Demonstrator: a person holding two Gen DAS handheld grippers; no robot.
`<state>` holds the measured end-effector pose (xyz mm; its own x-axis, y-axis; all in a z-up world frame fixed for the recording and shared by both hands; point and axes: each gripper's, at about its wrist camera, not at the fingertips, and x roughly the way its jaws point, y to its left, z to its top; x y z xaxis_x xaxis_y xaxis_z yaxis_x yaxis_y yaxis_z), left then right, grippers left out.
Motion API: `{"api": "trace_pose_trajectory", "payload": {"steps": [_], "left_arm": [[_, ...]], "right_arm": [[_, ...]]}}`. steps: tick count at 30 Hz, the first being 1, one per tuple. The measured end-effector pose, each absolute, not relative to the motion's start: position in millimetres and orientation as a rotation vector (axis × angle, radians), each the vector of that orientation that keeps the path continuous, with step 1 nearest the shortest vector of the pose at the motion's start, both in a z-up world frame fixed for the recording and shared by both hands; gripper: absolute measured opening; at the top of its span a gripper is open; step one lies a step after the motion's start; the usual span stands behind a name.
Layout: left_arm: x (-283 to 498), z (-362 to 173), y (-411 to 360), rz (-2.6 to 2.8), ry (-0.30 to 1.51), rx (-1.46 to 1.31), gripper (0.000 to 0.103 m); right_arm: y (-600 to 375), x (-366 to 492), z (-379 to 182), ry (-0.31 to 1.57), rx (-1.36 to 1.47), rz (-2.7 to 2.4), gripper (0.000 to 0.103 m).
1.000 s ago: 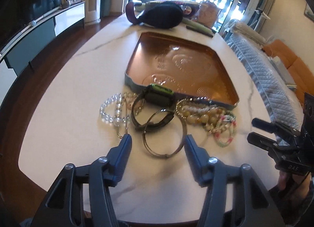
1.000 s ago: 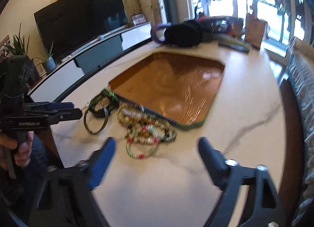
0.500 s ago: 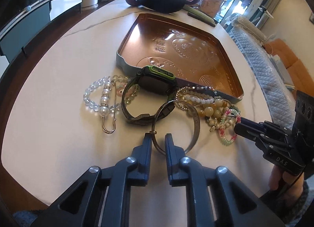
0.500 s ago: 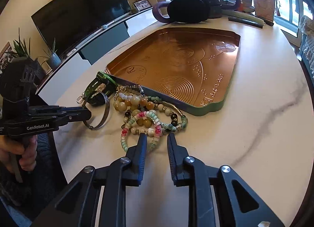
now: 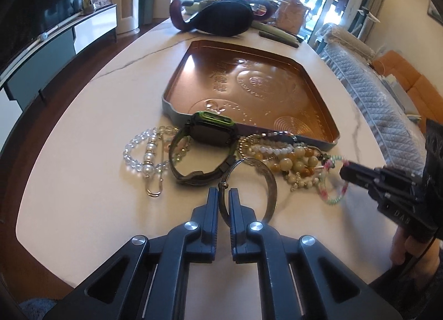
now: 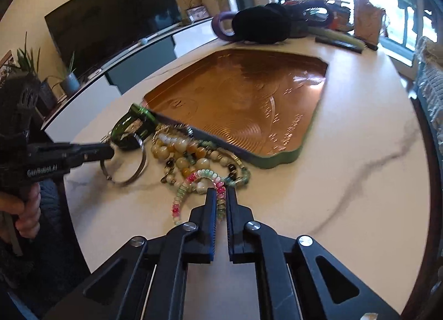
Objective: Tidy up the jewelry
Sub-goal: 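Close left tool on the silver bangle while right tool closes on the pastel bracelet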
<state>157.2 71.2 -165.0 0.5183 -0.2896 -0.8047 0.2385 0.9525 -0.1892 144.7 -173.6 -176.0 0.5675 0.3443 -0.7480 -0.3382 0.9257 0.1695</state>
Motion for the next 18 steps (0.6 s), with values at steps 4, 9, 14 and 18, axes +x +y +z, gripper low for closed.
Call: {"api": "trace_pose_trajectory", "payload": {"steps": [4, 9, 14, 18], "left_arm": [[149, -156, 65, -0.333, 0.921, -0.020, 0.007], [144, -147, 66, -0.352, 0.886, -0.028, 0.006], [137, -137, 64, -0.360, 0.852, -0.017, 0.005], [129, -134, 64, -0.357, 0.839, -0.007, 0.005]], "right_arm": [[-175, 139, -164, 0.816, -0.012, 0.371, 0.006], [-177, 136, -160, 0.804, -0.019, 0.343, 0.006], [-177, 129, -156, 0.793, -0.022, 0.322, 0.006], [-175, 120, -152, 0.781, -0.018, 0.311, 0.006]]}}
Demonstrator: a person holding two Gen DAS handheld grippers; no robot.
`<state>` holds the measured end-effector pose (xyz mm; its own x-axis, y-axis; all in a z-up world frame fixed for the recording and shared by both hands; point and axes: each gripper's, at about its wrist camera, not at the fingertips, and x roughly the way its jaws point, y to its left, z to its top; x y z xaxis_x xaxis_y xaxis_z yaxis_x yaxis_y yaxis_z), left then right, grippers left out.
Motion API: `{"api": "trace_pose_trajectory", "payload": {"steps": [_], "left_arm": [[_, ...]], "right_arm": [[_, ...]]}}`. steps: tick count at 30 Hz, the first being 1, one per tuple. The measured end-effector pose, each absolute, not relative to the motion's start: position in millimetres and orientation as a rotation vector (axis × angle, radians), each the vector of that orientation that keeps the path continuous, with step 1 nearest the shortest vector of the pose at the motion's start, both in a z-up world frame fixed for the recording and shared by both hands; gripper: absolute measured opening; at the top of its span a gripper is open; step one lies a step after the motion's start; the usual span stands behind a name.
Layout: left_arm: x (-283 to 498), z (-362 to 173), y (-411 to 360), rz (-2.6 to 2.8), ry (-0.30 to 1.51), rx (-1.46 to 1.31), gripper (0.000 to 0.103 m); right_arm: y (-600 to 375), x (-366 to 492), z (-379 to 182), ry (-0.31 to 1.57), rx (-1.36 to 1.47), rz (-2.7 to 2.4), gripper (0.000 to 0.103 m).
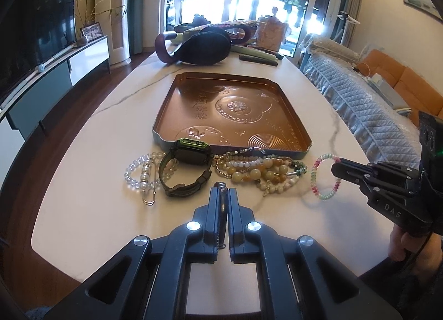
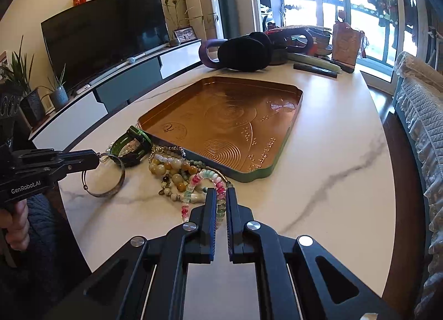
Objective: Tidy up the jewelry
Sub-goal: 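Close left tool on the silver bangle while right tool closes on the pastel bracelet, then carry both held bracelets over the copper tray and open both tools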
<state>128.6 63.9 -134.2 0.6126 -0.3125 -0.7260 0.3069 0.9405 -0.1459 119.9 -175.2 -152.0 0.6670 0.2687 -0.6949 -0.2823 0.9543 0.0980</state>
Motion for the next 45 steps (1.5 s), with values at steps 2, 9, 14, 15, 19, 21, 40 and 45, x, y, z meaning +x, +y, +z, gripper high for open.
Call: {"api": "trace_pose_trajectory", "payload": {"steps": [2, 9, 14, 15, 19, 21, 40, 45], "left_arm": [[125, -130, 65, -0.359, 0.829, -0.016, 0.005], [119, -113, 65, -0.350, 0.780, -0.012, 0.005], [118, -95, 60, -0.352, 0.738, 0.007, 0.005], [117, -91, 60, -0.356, 0.730, 0.009, 0.005], [117, -78, 56, -0.363, 0.702, 0.018, 0.005], [120, -68, 53, -0.365, 0.686, 0.021, 0.005], [167, 36, 30, -0.518, 0.472, -0.059, 0.005], [216, -3, 36, -0.555, 0.571, -0.195, 0.005]], "right_arm": [[-174, 115, -150, 0.775, -0.018, 0.310, 0.006], [-168, 104, -139, 0.739, -0.046, 0.305, 0.006], [-166, 103, -123, 0.709, -0.045, 0.308, 0.006], [-167, 103, -119, 0.703, -0.040, 0.308, 0.006], [-167, 104, -102, 0.673, -0.040, 0.307, 0.006], [-168, 105, -95, 0.658, -0.038, 0.305, 0.006], [-166, 160, 16, 0.446, 0.039, 0.326, 0.006], [-165, 186, -6, 0.477, 0.090, 0.324, 0.006]]}}
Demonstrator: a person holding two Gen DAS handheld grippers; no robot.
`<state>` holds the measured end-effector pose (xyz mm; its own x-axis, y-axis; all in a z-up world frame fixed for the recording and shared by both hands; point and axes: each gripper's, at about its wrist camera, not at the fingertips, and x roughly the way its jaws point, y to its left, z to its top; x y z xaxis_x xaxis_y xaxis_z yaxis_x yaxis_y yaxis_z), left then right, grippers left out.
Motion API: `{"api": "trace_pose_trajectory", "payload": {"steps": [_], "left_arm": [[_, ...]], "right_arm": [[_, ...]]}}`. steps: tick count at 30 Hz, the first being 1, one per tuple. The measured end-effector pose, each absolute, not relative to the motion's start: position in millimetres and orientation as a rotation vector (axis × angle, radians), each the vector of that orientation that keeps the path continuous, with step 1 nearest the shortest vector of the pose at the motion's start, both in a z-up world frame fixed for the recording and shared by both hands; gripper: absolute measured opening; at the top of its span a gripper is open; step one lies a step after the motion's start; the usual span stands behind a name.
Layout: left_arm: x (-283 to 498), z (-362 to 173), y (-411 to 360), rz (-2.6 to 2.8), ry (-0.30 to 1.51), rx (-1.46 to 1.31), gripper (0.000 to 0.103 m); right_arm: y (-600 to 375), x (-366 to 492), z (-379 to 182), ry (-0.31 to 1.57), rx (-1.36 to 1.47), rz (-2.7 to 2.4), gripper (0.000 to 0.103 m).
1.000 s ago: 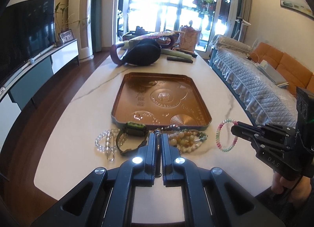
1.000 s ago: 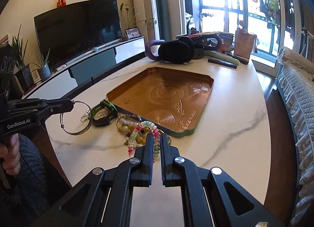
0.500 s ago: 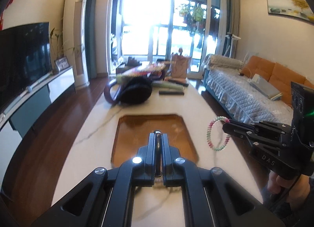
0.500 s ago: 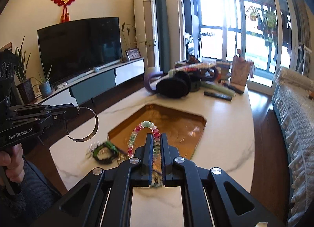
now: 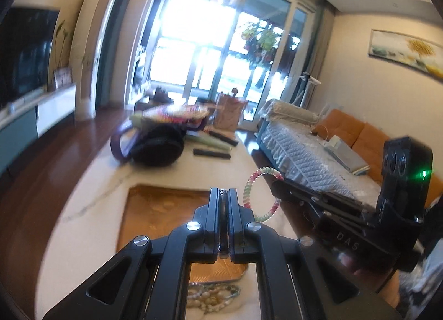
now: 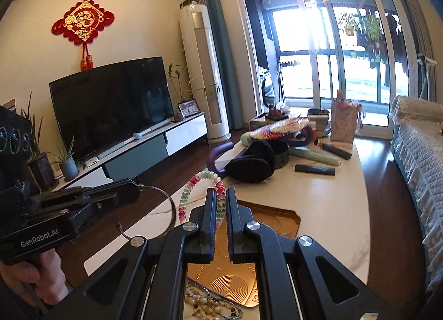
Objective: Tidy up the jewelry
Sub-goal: 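Carry both held bracelets over the copper tray and open both tools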
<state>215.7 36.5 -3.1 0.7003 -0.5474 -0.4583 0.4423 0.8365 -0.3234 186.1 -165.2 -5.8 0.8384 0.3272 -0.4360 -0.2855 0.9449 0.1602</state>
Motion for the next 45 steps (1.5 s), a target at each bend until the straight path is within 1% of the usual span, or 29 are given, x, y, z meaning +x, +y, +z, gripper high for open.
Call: {"api": "trace_pose_trajectory", "payload": {"steps": [4, 8, 12, 24, 28, 32, 36, 45], "left_arm": [[240, -35, 39, -0.522, 0.640, -0.190, 0.005], [271, -71, 42, -0.500, 0.731, -0.231, 0.005], [304, -107, 47, -0.517, 0.844, -0.350, 0.005], [348, -161, 39, -0.497, 0.957, -0.451, 0.005], [349, -166, 39, -0.475, 0.964, -0.446, 0.005], [353, -172, 38, -0.414, 0.969, -0.400, 0.005], [355, -175, 39, -0.314, 0.968, -0.279, 0.006], [353, -187, 22, -0.202, 0.989, -0.048, 0.005]], "right_arm": [[-169, 210, -48, 0.569, 0.113, 0.329, 0.006], [-175, 228, -79, 0.621, 0.106, 0.324, 0.006], [-183, 246, -105, 0.675, 0.113, 0.307, 0.006], [-184, 284, -151, 0.772, 0.171, 0.314, 0.006], [-181, 284, -157, 0.787, 0.159, 0.309, 0.006], [-185, 290, -168, 0.823, 0.167, 0.272, 0.006], [-187, 294, -183, 0.878, 0.184, 0.229, 0.006], [-182, 293, -184, 0.874, 0.118, 0.175, 0.006]]}}
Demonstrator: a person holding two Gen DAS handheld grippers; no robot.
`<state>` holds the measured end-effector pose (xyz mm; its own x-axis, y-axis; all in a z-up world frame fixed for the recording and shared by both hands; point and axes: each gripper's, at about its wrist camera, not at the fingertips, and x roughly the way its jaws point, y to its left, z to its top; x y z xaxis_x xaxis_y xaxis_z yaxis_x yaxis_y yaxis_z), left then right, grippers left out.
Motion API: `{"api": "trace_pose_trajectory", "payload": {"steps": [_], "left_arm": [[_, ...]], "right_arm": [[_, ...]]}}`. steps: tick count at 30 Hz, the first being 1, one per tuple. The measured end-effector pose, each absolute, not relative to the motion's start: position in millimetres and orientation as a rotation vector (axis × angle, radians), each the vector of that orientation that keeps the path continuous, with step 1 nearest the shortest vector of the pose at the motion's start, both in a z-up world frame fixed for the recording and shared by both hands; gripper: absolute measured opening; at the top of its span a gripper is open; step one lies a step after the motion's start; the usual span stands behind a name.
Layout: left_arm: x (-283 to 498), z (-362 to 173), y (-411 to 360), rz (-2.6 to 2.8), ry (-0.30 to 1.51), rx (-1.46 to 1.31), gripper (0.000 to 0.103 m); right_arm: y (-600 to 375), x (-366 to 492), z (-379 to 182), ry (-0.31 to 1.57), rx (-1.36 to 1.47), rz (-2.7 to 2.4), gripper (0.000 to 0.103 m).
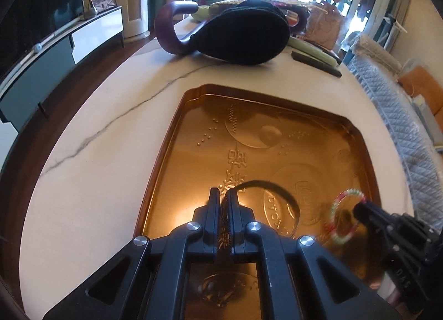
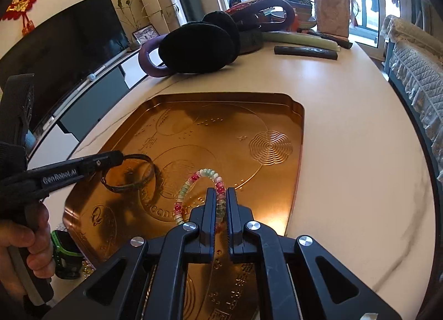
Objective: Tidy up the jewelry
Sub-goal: 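Carry both held bracelets over the copper tray and open both tools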
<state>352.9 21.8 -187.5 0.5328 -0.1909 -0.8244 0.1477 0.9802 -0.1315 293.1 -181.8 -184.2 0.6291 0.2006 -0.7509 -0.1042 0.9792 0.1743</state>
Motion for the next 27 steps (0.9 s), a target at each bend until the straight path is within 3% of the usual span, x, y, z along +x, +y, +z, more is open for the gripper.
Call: {"api": "trace_pose_trajectory", "payload": {"steps": [9, 11, 13, 14, 15, 27], "left_arm": [[350, -183, 22, -0.174, 0.972, 0.013, 0.005], [351, -182, 21, -0.173, 0.981, 0.014, 0.010], [349, -179, 19, -0.170, 0.996, 0.025, 0.030], [347, -177, 18, -0.173, 0.992, 0.030, 0.056], [342, -171, 19, -0.173, 0.965, 0.039, 0.076], [279, -132, 51, -0.229, 0.853, 0.056, 0.079]], "right_arm": [[-178, 291, -181, 0.859, 0.039, 0.135, 0.007], [-178, 292, -182, 0.872, 0.044, 0.136, 0.012], [-185, 293, -183, 0.888, 0.095, 0.152, 0.039], [-187, 291, -182, 0.880, 0.119, 0.165, 0.061], [-189, 289, -179, 0.869, 0.138, 0.179, 0.066], [-181, 260, -143, 0.795, 0.135, 0.229, 0.069]]}}
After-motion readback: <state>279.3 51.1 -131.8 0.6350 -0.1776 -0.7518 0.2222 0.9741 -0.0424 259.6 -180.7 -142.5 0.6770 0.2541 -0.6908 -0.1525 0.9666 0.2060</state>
